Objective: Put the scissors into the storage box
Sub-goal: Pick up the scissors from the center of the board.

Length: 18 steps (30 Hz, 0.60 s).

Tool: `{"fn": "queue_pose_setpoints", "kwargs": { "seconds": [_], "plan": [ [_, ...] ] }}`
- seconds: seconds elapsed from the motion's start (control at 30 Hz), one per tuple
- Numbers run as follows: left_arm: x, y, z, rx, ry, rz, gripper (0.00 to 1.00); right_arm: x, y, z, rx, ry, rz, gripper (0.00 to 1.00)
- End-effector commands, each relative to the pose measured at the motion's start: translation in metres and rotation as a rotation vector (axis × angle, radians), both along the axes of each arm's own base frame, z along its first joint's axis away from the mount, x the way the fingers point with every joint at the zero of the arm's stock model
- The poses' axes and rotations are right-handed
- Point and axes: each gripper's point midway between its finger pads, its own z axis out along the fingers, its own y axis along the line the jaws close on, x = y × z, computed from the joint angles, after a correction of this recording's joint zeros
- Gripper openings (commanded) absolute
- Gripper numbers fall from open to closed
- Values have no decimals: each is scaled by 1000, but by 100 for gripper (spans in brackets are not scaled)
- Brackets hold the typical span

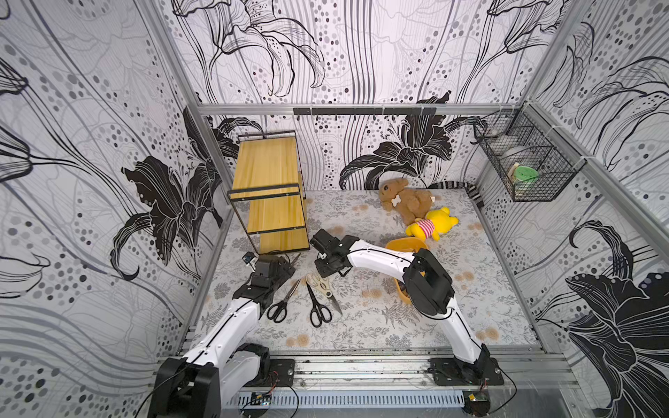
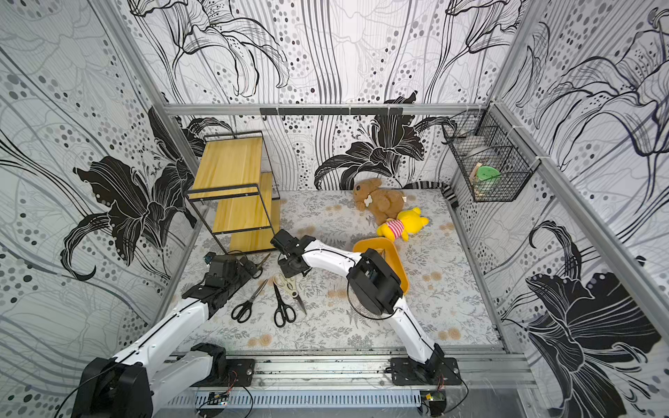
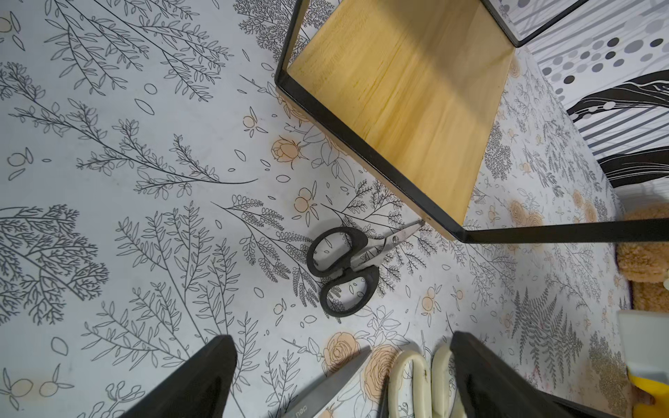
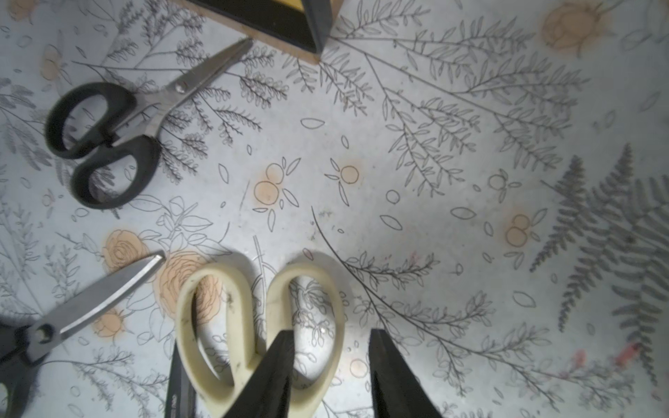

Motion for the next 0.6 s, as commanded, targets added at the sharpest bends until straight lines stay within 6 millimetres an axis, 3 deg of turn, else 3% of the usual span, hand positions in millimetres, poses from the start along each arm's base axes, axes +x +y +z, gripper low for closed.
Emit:
{"fn": "queue_pose_setpoints", "kwargs": {
  "seconds": [0.0, 0.33, 0.57],
  "plan": [
    [4, 1, 3, 5, -20, -7, 97, -7, -5, -19, -51, 35, -12, 37],
    [5, -4, 3, -16, -29, -23, 97, -6, -18, -37, -126, 36, -22, 33],
    [5, -4, 4, -21, -33, -24, 97, -6, -37, -48, -225, 16, -16, 21]
  ]
}}
